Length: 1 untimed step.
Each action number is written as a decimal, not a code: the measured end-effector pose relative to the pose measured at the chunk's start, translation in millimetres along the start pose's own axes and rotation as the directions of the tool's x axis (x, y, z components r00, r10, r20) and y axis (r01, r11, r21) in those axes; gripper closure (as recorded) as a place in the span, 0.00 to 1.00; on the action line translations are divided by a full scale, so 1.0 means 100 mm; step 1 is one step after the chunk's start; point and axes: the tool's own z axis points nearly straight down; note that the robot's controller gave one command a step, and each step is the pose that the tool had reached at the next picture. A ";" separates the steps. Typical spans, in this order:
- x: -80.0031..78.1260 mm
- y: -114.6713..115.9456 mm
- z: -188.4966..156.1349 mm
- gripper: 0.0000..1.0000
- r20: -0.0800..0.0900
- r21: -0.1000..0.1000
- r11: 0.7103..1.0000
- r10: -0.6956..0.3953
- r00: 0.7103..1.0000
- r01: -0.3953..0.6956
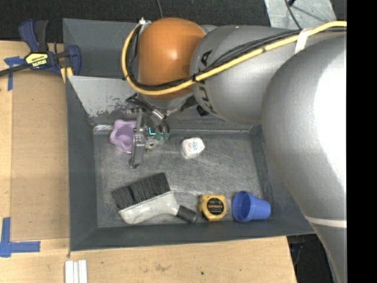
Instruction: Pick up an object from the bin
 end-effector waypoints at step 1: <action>-0.02 -0.01 -0.05 0.00 0.008 -0.002 1.000 0.002 1.000 -0.002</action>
Offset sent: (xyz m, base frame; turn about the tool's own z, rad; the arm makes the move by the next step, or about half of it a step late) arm -0.0746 -0.0437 -0.0815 -0.3563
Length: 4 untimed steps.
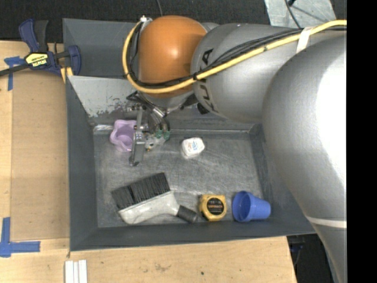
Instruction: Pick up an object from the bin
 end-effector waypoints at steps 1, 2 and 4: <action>0.40 -0.22 0.44 0.00 0.009 -0.001 0.980 -0.199 0.980 0.200; 0.62 -0.34 0.69 0.00 -0.001 -0.001 0.964 -0.267 0.964 0.267; 0.43 -0.60 0.69 0.00 0.002 0.000 0.873 -0.488 0.873 0.488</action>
Offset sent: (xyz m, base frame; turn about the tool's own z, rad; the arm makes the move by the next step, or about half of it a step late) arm -0.0495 -0.0418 -0.0561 -0.1748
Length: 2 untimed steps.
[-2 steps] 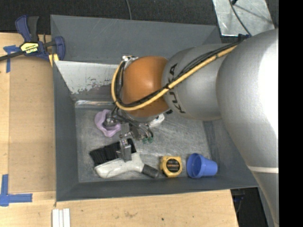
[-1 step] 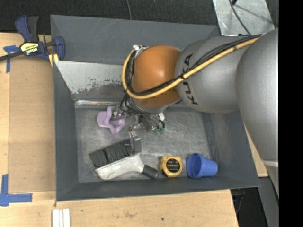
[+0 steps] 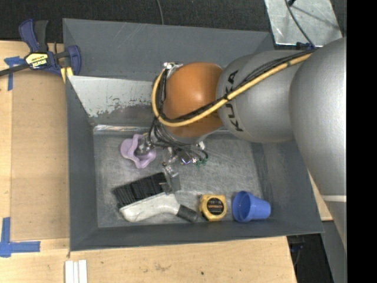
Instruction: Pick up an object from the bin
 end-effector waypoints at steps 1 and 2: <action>0.20 -0.07 0.10 1.00 0.016 0.004 0.991 0.132 0.991 -0.132; 0.20 -0.07 0.10 1.00 0.016 0.004 0.991 0.131 0.991 -0.132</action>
Offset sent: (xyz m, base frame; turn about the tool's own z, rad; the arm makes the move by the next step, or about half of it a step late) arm 0.0000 0.0000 0.0000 0.0000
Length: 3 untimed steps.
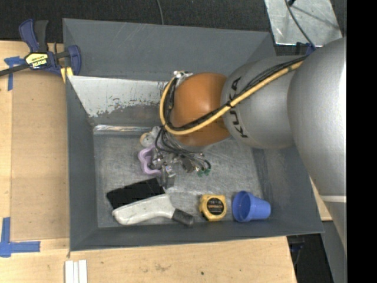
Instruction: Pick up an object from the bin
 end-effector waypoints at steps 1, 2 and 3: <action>0.01 0.00 -0.03 1.00 -0.004 -0.001 1.000 0.000 1.000 0.000; 0.02 0.01 -0.13 1.00 -0.015 -0.003 1.000 0.000 1.000 0.000; 0.03 0.01 -0.27 1.00 -0.022 -0.004 1.000 0.000 1.000 0.000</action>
Offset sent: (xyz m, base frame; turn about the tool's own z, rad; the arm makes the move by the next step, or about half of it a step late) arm -0.0002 -0.0002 0.0421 0.0000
